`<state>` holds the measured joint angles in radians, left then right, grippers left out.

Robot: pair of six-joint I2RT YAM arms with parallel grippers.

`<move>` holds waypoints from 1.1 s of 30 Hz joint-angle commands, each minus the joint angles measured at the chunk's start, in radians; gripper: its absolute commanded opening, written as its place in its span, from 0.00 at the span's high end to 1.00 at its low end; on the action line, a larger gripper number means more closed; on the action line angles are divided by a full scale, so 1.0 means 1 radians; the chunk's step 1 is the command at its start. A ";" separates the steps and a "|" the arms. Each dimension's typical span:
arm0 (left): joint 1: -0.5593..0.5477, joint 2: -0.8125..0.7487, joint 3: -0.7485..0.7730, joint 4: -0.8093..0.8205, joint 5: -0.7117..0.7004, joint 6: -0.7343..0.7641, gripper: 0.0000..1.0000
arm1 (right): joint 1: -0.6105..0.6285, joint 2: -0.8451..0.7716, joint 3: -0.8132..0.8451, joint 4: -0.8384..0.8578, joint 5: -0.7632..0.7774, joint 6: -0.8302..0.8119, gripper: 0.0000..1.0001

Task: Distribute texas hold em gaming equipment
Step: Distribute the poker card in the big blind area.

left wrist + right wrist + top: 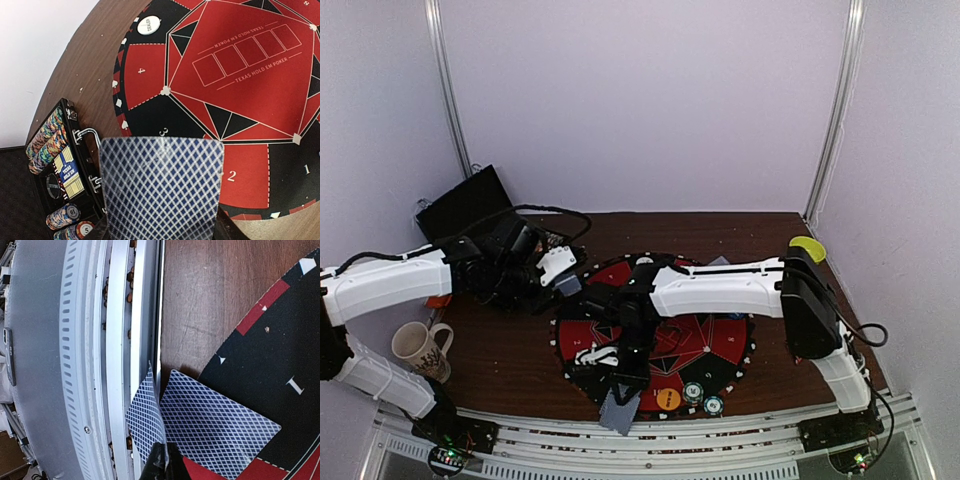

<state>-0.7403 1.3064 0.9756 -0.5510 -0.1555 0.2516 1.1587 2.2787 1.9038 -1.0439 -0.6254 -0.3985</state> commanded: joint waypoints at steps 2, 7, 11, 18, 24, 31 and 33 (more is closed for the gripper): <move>0.004 -0.002 -0.007 0.021 -0.006 0.005 0.48 | -0.010 0.026 0.045 -0.025 -0.032 -0.022 1.00; 0.004 0.004 -0.006 0.024 -0.004 0.008 0.48 | -0.030 0.032 0.053 -0.046 -0.071 -0.038 1.00; 0.004 0.008 -0.011 0.029 -0.003 0.009 0.48 | -0.043 0.015 0.054 -0.023 -0.092 -0.037 1.00; 0.004 0.011 -0.012 0.030 -0.004 0.013 0.48 | -0.056 0.043 0.066 -0.025 -0.070 -0.030 1.00; 0.004 0.017 -0.016 0.031 -0.001 0.015 0.49 | -0.064 0.059 0.071 0.002 -0.052 -0.016 1.00; 0.004 0.023 -0.013 0.031 0.000 0.018 0.48 | -0.065 0.080 0.075 0.015 0.006 -0.003 0.93; 0.003 0.025 -0.012 0.031 0.002 0.018 0.48 | -0.065 0.076 0.072 0.027 0.018 0.007 0.91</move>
<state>-0.7403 1.3251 0.9703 -0.5503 -0.1555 0.2569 1.0988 2.3497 1.9594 -1.0256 -0.6483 -0.4091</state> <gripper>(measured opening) 0.520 0.074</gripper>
